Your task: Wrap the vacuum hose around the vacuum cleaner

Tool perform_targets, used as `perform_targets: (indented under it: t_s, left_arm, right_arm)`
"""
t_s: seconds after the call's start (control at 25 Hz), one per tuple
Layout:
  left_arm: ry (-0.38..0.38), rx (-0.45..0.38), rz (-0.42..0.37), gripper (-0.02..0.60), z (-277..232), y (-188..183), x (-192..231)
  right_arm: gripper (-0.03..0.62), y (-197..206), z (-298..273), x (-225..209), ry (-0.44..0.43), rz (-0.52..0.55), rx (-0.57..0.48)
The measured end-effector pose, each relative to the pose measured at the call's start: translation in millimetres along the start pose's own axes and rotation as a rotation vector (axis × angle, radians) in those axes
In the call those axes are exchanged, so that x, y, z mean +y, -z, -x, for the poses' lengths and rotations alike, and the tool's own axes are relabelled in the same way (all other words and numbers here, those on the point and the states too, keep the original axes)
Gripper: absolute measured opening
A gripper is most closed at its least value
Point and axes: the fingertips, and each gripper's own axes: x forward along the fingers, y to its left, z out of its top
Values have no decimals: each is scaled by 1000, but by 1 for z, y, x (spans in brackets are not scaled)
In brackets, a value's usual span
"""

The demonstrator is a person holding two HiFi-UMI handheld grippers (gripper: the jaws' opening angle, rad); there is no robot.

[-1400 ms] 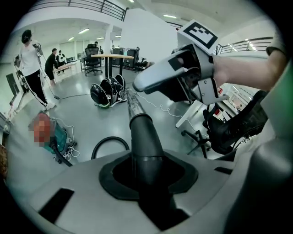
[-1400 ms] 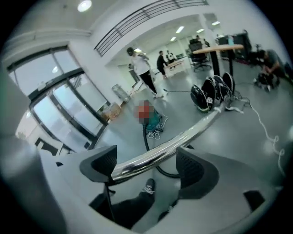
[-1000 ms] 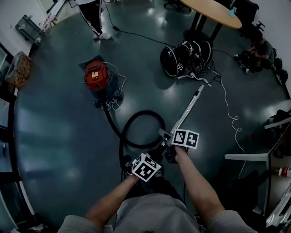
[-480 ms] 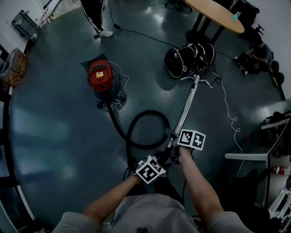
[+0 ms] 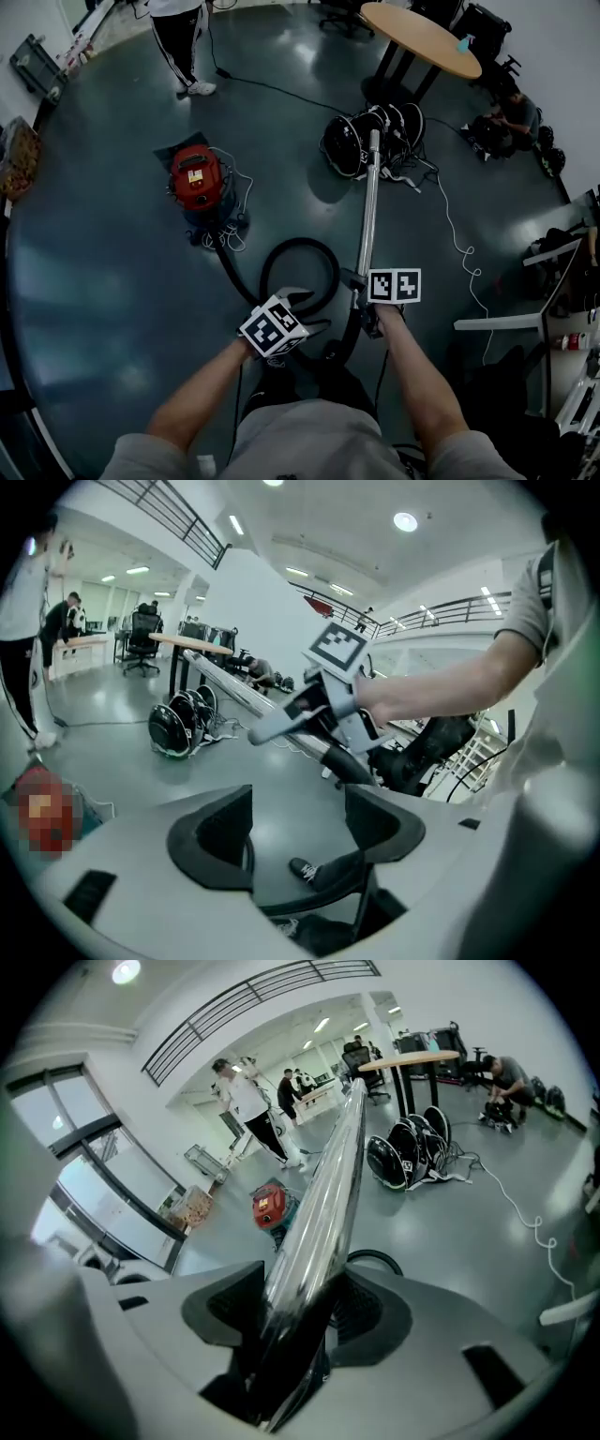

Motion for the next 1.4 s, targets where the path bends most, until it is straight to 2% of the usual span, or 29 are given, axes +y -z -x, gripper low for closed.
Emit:
perform_targets:
  t_s: [0.28,0.44,0.6,0.76,0.92,1.12,1.2,1.4]
  left_arm:
    - [-171,14,-300,304,5,-100,69]
    - [-259,126,-437,304,-10,-143,93]
    - [-349,245,-550,304,-29,-169,121]
    - [-388,355,-608,304,-50,-180,141]
    - [-391,469,-631,304,-65,-180,155]
    - [-444,529,-613,321,-65,-187,176]
    - [-456,564,-631,321,-64,-186,182]
    - [-395,671,-678,321,-69,-151,185]
  right_arm:
    - [215,-23,4,-5,-84,257,69]
    - [210,-29,12,-20,-154,425,140]
    - [204,-36,13,-40,-224,570,213]
    - [202,-42,11,-61,-286,678,275]
    - [199,-47,16,-75,-328,772,326]
    - [195,-51,20,-92,-369,904,403]
    - [190,-54,21,-96,-378,965,439]
    - [181,-46,16,-93,-403,1098,533]
